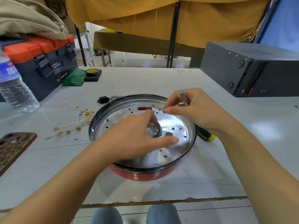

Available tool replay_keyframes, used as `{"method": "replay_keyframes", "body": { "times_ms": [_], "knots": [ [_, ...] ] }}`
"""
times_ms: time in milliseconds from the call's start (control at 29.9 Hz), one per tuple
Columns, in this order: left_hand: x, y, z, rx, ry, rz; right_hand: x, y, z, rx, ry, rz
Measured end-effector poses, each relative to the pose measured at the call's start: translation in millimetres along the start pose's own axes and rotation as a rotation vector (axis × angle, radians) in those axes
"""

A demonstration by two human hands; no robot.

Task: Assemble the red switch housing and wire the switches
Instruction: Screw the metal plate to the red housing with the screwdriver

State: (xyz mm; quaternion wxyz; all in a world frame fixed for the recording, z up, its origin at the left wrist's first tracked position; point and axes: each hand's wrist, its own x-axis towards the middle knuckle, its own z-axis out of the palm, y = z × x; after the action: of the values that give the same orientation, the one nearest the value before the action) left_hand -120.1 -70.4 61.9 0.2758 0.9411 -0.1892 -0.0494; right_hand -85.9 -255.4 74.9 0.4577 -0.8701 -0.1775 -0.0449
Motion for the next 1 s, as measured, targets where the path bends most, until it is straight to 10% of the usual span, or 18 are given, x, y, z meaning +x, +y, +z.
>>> {"method": "replay_keyframes", "body": {
  "times_ms": [736, 1003],
  "knots": [
    [8.7, -24.5, -33.2, 0.226, -0.646, 0.241, -11.9, -13.3, -19.3, -0.176, -0.57, -0.055],
    [3.8, -9.8, -14.0, 0.18, -0.532, 0.209, -9.1, -25.2, -6.8, -0.149, -0.709, -0.112]
  ]
}}
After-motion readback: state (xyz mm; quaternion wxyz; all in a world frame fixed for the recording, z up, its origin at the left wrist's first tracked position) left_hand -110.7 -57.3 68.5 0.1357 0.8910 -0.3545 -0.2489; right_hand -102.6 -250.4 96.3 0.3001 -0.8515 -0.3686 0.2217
